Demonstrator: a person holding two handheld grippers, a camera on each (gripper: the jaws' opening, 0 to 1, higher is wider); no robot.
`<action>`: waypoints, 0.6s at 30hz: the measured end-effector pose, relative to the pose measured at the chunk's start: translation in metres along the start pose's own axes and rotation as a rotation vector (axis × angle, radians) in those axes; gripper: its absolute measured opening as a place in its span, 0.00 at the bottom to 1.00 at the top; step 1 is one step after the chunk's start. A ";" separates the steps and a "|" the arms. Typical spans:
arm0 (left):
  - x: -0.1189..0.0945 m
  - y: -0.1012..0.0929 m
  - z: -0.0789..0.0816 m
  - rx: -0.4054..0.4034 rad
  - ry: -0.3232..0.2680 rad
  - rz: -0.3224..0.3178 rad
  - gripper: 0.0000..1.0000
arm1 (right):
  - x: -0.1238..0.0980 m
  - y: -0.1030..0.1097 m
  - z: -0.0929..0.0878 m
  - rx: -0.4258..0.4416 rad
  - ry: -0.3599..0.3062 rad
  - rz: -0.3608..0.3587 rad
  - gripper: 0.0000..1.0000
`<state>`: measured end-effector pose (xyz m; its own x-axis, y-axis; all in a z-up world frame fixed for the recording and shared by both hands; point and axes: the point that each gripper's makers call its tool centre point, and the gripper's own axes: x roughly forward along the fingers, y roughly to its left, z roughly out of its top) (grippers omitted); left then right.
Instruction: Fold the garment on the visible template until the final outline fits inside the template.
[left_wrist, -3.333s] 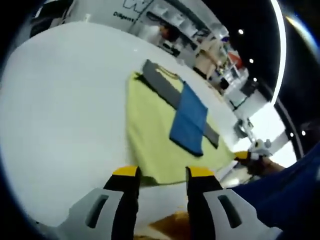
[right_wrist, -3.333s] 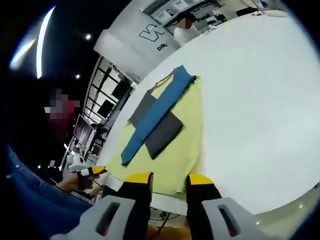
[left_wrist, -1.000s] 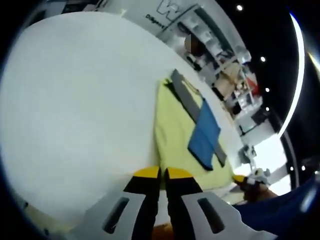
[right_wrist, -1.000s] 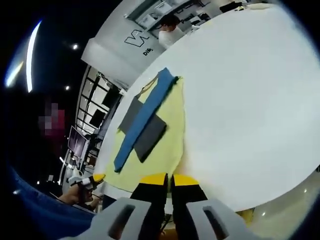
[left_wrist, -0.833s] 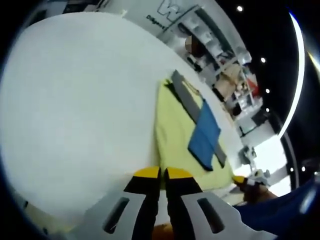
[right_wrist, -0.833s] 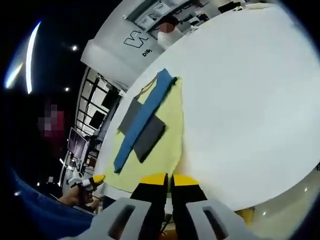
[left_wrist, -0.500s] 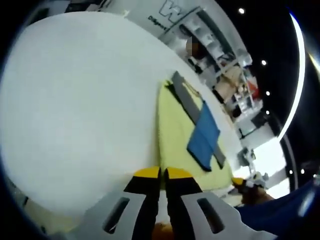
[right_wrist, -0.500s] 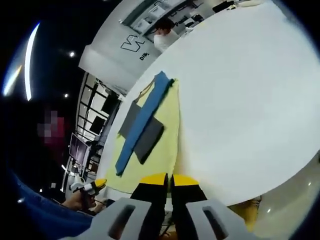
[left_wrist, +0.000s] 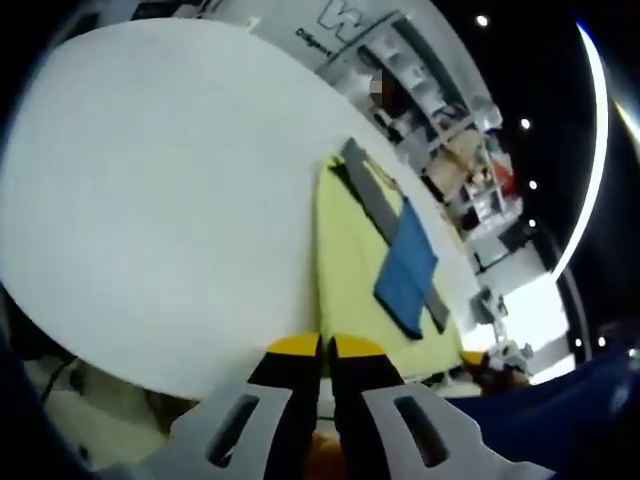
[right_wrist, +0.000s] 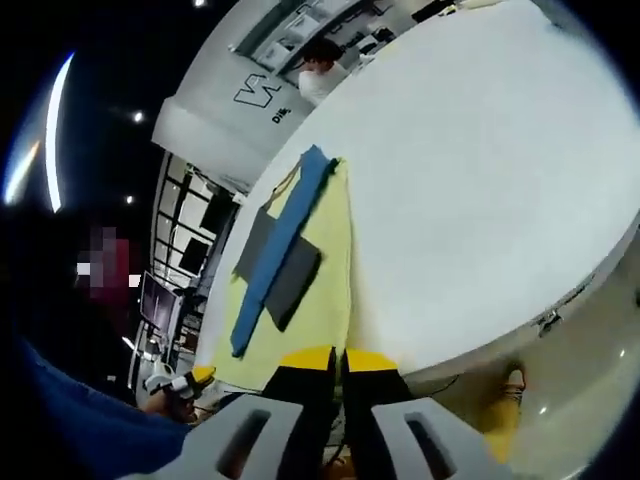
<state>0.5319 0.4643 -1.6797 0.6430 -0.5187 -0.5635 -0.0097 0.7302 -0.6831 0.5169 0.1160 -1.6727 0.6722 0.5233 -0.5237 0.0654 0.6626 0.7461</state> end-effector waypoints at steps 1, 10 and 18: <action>-0.001 0.000 -0.001 0.000 0.000 0.000 0.00 | -0.001 0.000 0.000 0.000 0.000 0.000 0.00; -0.018 -0.008 -0.023 0.021 0.042 -0.018 0.00 | -0.023 0.003 -0.013 0.013 0.010 0.000 0.00; -0.036 -0.022 -0.042 0.065 0.083 -0.053 0.00 | -0.043 0.006 -0.027 0.055 0.007 -0.002 0.00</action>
<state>0.4770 0.4484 -1.6643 0.5760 -0.5901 -0.5656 0.0744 0.7269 -0.6827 0.4689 0.1122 -1.6568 0.6665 0.5259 -0.5284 0.1072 0.6338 0.7660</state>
